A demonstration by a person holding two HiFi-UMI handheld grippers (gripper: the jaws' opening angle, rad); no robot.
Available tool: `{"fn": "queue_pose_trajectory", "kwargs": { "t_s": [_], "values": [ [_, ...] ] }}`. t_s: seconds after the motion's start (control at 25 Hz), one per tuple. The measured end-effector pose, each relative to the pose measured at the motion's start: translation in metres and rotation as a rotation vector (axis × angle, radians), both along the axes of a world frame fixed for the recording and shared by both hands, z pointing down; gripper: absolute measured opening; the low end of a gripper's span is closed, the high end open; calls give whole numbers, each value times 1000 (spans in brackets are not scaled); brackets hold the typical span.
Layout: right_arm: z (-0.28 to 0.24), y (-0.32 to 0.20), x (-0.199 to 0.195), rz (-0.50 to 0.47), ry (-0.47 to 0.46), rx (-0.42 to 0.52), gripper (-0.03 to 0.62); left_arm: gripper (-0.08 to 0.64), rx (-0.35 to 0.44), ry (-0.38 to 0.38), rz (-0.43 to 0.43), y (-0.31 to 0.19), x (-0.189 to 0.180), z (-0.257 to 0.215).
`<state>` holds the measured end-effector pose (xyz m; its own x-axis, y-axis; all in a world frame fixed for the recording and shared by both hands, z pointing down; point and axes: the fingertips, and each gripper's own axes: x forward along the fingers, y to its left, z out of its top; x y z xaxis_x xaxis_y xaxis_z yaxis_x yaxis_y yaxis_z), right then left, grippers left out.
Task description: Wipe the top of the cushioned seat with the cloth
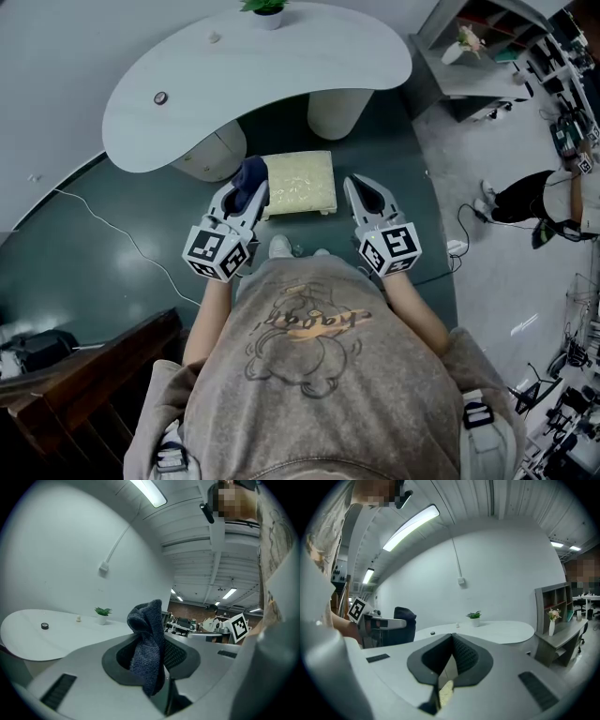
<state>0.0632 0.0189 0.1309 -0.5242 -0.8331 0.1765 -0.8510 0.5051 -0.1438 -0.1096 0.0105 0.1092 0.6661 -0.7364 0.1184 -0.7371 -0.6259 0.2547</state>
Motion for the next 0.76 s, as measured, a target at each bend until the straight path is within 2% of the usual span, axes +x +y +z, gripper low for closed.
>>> {"fn": "queue_pose_trajectory", "kwargs": {
  "t_s": [0.76],
  "values": [
    [0, 4, -3, 1, 5, -4, 5, 98, -38, 21, -13, 10, -2, 8]
  ]
}}
